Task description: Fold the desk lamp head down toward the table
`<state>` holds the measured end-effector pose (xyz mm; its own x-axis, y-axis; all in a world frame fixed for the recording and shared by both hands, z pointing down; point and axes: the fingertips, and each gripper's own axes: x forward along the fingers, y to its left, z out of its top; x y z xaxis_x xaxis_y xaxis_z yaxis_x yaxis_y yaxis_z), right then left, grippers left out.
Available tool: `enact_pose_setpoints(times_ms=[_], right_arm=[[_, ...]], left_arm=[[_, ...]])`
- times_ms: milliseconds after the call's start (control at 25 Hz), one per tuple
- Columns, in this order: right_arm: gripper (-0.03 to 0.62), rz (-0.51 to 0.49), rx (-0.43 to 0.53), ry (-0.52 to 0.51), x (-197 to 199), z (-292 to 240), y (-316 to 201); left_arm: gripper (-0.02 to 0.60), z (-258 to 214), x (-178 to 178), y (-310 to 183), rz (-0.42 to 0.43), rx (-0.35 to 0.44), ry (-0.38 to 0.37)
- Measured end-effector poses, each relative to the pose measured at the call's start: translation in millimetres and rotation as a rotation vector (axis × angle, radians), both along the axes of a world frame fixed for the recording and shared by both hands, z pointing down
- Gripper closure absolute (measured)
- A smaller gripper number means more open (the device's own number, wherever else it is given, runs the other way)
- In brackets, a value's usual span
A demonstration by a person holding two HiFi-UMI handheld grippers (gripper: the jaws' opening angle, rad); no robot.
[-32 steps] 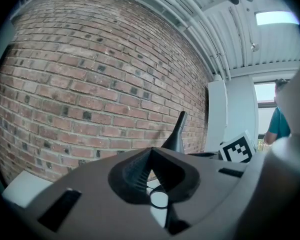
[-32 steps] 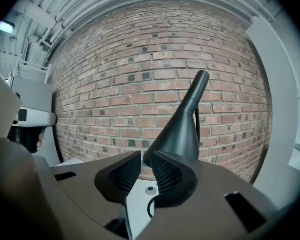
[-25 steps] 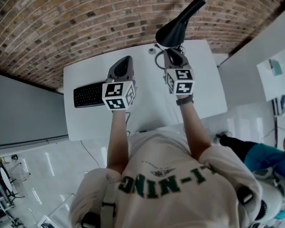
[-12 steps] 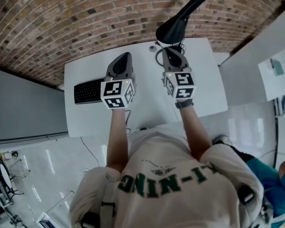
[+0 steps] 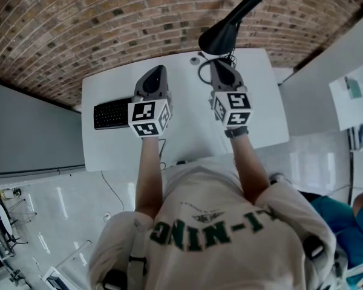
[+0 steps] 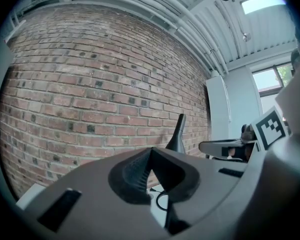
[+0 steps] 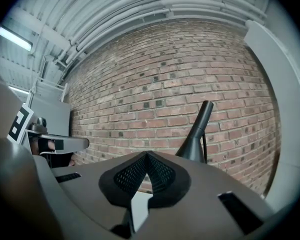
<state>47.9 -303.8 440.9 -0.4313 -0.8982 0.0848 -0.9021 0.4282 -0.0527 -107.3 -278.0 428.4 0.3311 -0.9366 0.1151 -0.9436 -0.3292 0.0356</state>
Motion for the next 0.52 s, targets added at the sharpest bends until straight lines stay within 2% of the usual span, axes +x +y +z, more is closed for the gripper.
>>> enact_pose_setpoints(times_ms=[200,320,520], right_arm=[[0.591,0.006,-0.014,0.02,4,7,-2],[0.591,-0.006,-0.022,0.028,1,10,-2],[0.591,-0.026,-0.076,0.07,-3,35,-7]], left_arm=[[0.581,7,2,-2,-0.01,-0.023,-0.018],[0.581,17,7,-6,0.007,-0.064,-0.026],[0.581,76,15,-17,0.038,-0.252,-0.078]])
